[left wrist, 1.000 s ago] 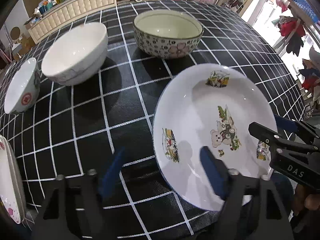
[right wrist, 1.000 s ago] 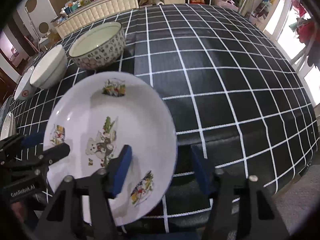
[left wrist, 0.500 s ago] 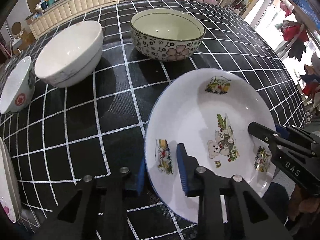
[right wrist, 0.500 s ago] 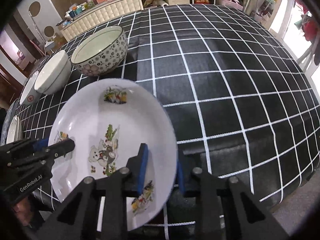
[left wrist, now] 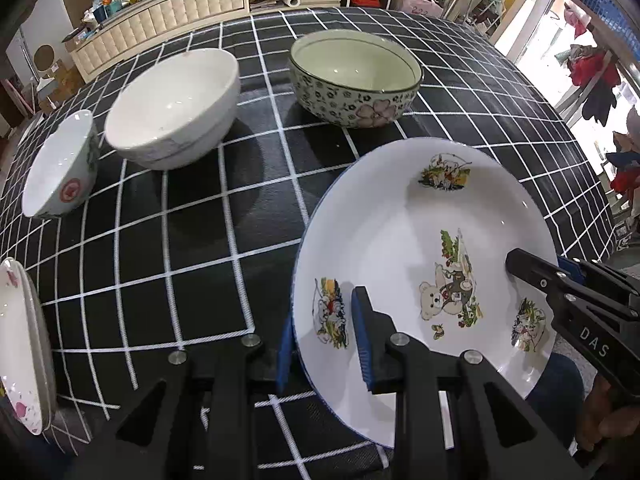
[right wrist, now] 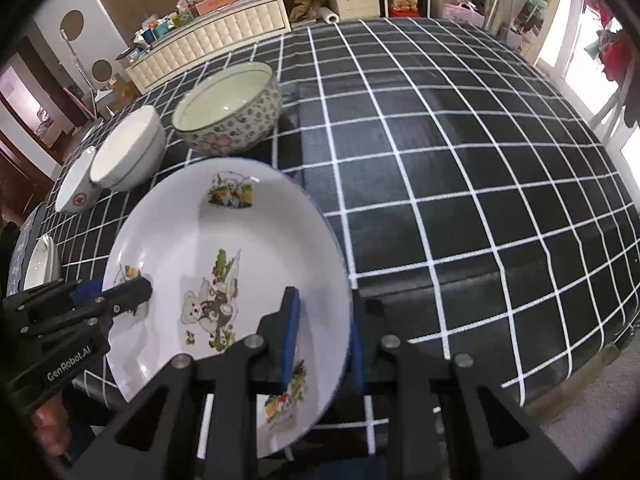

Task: Organize plates and bowls
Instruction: 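Lift the cartoon-print plate and carry it toward the plate stack, then lower the cartoon-print plate onto the pink-petal plate and open the left tool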

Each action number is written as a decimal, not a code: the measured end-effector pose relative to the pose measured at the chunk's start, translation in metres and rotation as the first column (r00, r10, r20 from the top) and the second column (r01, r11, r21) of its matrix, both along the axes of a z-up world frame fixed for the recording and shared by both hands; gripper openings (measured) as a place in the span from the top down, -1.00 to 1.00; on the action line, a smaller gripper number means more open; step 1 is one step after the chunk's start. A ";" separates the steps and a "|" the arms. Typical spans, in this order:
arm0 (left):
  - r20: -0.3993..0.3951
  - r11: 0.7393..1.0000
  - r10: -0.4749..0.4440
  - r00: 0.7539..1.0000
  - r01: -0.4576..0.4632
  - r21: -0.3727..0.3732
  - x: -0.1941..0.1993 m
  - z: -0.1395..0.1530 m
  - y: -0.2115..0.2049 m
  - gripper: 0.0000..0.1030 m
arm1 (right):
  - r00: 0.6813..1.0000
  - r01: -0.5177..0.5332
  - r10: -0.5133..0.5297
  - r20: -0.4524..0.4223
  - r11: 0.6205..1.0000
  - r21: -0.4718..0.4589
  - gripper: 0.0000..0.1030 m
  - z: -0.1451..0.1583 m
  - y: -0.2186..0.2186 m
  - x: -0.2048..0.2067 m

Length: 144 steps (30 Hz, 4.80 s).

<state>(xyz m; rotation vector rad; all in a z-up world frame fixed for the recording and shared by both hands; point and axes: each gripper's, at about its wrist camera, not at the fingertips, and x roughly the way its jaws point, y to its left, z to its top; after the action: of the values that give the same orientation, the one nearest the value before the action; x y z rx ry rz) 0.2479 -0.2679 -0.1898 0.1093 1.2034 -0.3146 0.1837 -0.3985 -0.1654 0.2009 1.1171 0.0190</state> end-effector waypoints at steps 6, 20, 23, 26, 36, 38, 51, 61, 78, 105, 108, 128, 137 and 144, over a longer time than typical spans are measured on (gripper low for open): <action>0.033 1.000 0.010 0.999 -0.010 -0.009 -0.010 0.022 0.022 0.52 | 0.999 -0.015 0.015 0.029 1.000 -0.007 0.47 0.020 0.019 -0.006; 0.102 0.993 0.118 0.988 -0.118 -0.007 -0.035 0.063 0.124 0.52 | 0.986 -0.149 0.150 0.079 0.989 -0.008 0.48 0.044 0.114 -0.005; 0.112 0.988 0.156 0.981 -0.157 0.001 -0.042 0.067 0.153 0.52 | 0.979 -0.187 0.187 0.082 0.982 -0.008 0.48 0.044 0.139 -0.005; 0.116 0.980 0.199 0.973 -0.201 0.003 -0.047 0.070 0.183 0.52 | 0.970 -0.228 0.227 0.084 0.974 -0.007 0.48 0.045 0.163 -0.004; 0.124 0.946 0.321 0.939 -0.324 0.008 -0.073 0.073 0.281 0.52 | 0.935 -0.346 0.346 0.076 0.938 -0.012 0.48 0.042 0.250 0.002; 0.120 0.939 0.341 0.932 -0.345 0.008 -0.077 0.071 0.297 0.52 | 0.928 -0.367 0.367 0.070 0.930 -0.011 0.48 0.039 0.266 0.002; 0.087 0.906 0.420 0.903 -0.422 0.007 -0.087 0.055 0.370 0.52 | 0.896 -0.442 0.443 0.028 0.896 -0.029 0.48 0.024 0.335 0.012; 0.061 0.888 0.458 0.887 -0.460 0.014 -0.076 0.043 0.399 0.52 | 0.882 -0.472 0.472 -0.005 0.881 -0.040 0.48 0.013 0.363 0.022; 0.031 0.898 0.439 0.898 -0.439 -0.009 -0.047 0.025 0.408 0.57 | 0.893 -0.449 0.447 -0.048 0.891 -0.063 0.48 -0.001 0.369 0.050; 0.035 0.905 0.424 0.905 -0.425 0.010 -0.038 0.025 0.410 0.56 | 0.878 -0.478 0.475 -0.057 0.871 -0.114 0.35 -0.006 0.381 0.061; 0.032 0.906 0.422 0.906 -0.423 0.009 -0.040 0.026 0.410 0.55 | 0.871 -0.491 0.486 -0.071 0.862 -0.128 0.32 -0.007 0.383 0.059; 0.046 0.916 0.400 0.915 -0.401 0.014 -0.059 0.032 0.397 0.22 | 0.886 -0.462 0.452 -0.104 0.880 -0.110 -0.28 -0.010 0.374 0.040; 0.041 0.914 0.403 0.914 -0.404 0.040 -0.067 0.030 0.394 -0.10 | 0.893 -0.446 0.439 -0.099 0.892 -0.070 -0.48 -0.007 0.369 0.030; 0.101 0.910 0.409 0.907 -0.414 0.032 -0.077 0.047 0.391 -0.10 | 0.904 -0.428 0.426 -0.046 0.903 -0.041 -0.60 0.007 0.357 0.021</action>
<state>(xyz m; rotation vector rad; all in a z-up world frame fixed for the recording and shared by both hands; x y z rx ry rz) 0.1709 0.1235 -0.1431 -0.0860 1.1113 0.0935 0.2044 -0.0413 -0.1582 -0.0934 1.1786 0.3810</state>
